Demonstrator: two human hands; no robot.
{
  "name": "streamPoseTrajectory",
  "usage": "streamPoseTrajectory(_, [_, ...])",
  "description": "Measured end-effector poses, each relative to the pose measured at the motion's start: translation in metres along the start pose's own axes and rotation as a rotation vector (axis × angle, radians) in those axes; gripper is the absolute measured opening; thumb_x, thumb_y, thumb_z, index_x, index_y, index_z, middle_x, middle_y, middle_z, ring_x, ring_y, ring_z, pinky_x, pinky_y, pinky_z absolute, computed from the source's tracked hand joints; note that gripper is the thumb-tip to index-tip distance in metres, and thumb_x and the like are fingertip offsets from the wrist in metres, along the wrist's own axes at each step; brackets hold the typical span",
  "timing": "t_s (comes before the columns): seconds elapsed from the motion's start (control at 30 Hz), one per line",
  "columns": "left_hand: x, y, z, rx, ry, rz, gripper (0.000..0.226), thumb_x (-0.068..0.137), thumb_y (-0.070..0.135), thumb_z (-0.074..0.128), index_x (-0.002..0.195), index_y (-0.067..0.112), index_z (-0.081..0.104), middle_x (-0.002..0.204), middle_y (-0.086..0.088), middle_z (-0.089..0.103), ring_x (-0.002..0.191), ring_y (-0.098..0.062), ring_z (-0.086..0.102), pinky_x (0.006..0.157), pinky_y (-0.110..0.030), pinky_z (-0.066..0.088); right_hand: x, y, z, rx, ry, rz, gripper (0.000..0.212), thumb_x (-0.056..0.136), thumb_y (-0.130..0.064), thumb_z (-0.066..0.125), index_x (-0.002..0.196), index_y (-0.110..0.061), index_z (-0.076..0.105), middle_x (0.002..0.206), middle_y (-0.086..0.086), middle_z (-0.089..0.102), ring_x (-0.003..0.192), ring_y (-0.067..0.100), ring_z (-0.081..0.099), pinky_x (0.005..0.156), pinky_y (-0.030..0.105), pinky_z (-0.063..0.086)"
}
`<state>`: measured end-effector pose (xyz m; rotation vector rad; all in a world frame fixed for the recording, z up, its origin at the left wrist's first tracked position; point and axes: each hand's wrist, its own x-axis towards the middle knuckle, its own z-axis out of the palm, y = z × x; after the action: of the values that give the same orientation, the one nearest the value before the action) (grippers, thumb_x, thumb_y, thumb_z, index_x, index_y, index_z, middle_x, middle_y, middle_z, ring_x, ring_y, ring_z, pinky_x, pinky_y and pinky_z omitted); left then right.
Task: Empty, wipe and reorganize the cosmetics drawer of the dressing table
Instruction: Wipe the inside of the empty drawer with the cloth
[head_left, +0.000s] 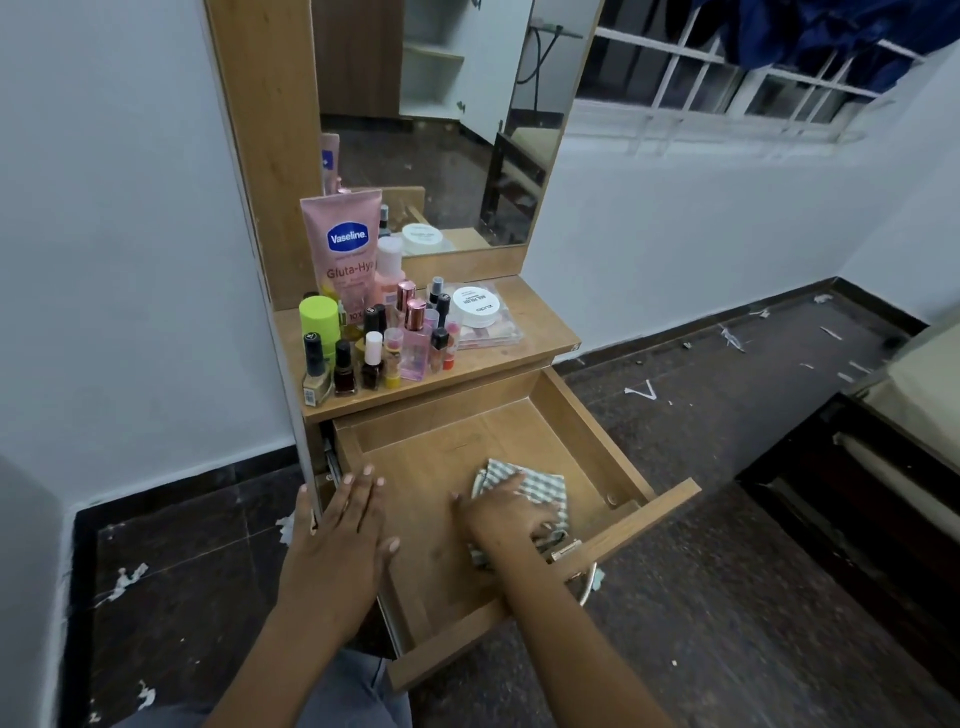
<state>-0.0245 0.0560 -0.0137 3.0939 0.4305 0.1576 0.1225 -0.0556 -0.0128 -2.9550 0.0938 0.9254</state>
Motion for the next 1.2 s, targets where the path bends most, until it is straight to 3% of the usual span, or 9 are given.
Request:
streamPoseTrajectory(0.17, [-0.002, 0.001, 0.002, -0.037, -0.050, -0.014, 0.066, 0.099, 0.042, 0.013, 0.125, 0.001, 0.058, 0.130, -0.015, 0.058, 0.116, -0.030, 0.058, 0.113, -0.047, -0.005, 0.016, 0.007, -0.016, 0.058, 0.035, 0.125, 0.108, 0.081, -0.080, 0.030, 0.146, -0.010, -0.021, 0.151, 0.037, -0.003, 0.139, 0.055, -0.003, 0.112, 0.064, 0.005])
streamPoseTrajectory(0.27, [-0.003, -0.001, 0.007, -0.031, -0.058, -0.015, 0.073, 0.100, 0.044, 0.000, 0.127, 0.000, 0.052, 0.130, -0.015, 0.057, 0.116, -0.030, 0.058, 0.112, -0.048, -0.004, 0.030, 0.019, -0.023, 0.115, 0.052, 0.120, 0.115, 0.073, -0.087, 0.030, 0.149, -0.011, -0.012, 0.151, 0.036, -0.013, 0.139, 0.054, -0.009, 0.113, 0.065, 0.004])
streamPoseTrajectory(0.4, [-0.002, 0.000, 0.010, -0.001, -0.012, -0.004, 0.077, 0.100, 0.043, 0.000, 0.123, -0.001, 0.058, 0.130, -0.017, 0.057, 0.115, -0.032, 0.059, 0.111, -0.048, -0.002, 0.040, 0.026, -0.022, 0.138, 0.178, 0.103, 0.108, 0.073, -0.087, 0.027, 0.147, -0.011, 0.009, 0.151, 0.034, 0.001, 0.139, 0.054, 0.005, 0.111, 0.065, 0.004])
streamPoseTrajectory(0.57, [-0.001, -0.001, 0.010, 0.012, -0.023, 0.000, 0.077, 0.100, 0.043, -0.001, 0.123, 0.000, 0.059, 0.130, -0.016, 0.057, 0.116, -0.031, 0.058, 0.110, -0.048, 0.000, 0.051, 0.029, -0.024, 0.212, 0.280, 0.052, 0.096, 0.076, -0.079, 0.038, 0.139, -0.008, 0.026, 0.145, 0.029, 0.021, 0.136, 0.048, 0.024, 0.108, 0.068, 0.007])
streamPoseTrajectory(0.67, [-0.001, -0.002, 0.010, 0.032, -0.024, -0.008, 0.071, 0.101, 0.043, 0.005, 0.125, 0.000, 0.058, 0.131, -0.016, 0.056, 0.117, -0.031, 0.057, 0.110, -0.048, -0.002, 0.052, 0.024, -0.027, 0.209, 0.310, -0.018, 0.093, 0.077, -0.076, 0.042, 0.138, -0.008, 0.027, 0.143, 0.025, 0.026, 0.134, 0.044, 0.031, 0.110, 0.067, 0.006])
streamPoseTrajectory(0.8, [0.002, -0.002, 0.012, 0.030, 0.016, -0.013, 0.056, 0.088, 0.038, 0.056, 0.129, 0.001, 0.053, 0.136, -0.016, 0.051, 0.122, -0.030, 0.053, 0.111, -0.046, -0.011, 0.053, 0.015, -0.029, 0.181, 0.347, -0.184, 0.091, 0.080, -0.071, 0.047, 0.141, -0.008, 0.022, 0.145, 0.022, 0.026, 0.135, 0.043, 0.030, 0.113, 0.063, 0.005])
streamPoseTrajectory(0.87, [0.002, -0.002, 0.011, 0.039, 0.023, -0.005, 0.055, 0.096, 0.043, 0.039, 0.130, 0.002, 0.052, 0.136, -0.015, 0.051, 0.122, -0.029, 0.053, 0.111, -0.047, -0.010, 0.057, 0.013, -0.028, 0.139, 0.347, -0.302, 0.090, 0.082, -0.066, 0.049, 0.143, -0.007, 0.018, 0.148, 0.021, 0.021, 0.138, 0.047, 0.021, 0.115, 0.061, 0.004])
streamPoseTrajectory(0.97, [0.002, -0.001, 0.012, 0.027, -0.020, -0.022, 0.076, 0.100, 0.044, 0.002, 0.121, 0.000, 0.061, 0.129, -0.016, 0.058, 0.114, -0.031, 0.060, 0.112, -0.048, -0.006, 0.064, 0.010, -0.027, 0.102, 0.331, -0.402, 0.087, 0.085, -0.063, 0.047, 0.144, -0.008, 0.016, 0.152, 0.023, 0.013, 0.138, 0.054, 0.009, 0.115, 0.062, 0.003])
streamPoseTrajectory(1.2, [0.002, -0.001, 0.014, 0.042, 0.009, -0.017, 0.078, 0.100, 0.044, 0.000, 0.121, 0.001, 0.061, 0.130, -0.015, 0.057, 0.115, -0.030, 0.060, 0.111, -0.050, -0.003, 0.082, 0.007, -0.028, 0.034, 0.326, -0.535, 0.082, 0.088, -0.063, 0.043, 0.146, -0.011, 0.016, 0.155, 0.020, 0.004, 0.138, 0.056, -0.003, 0.116, 0.060, 0.002])
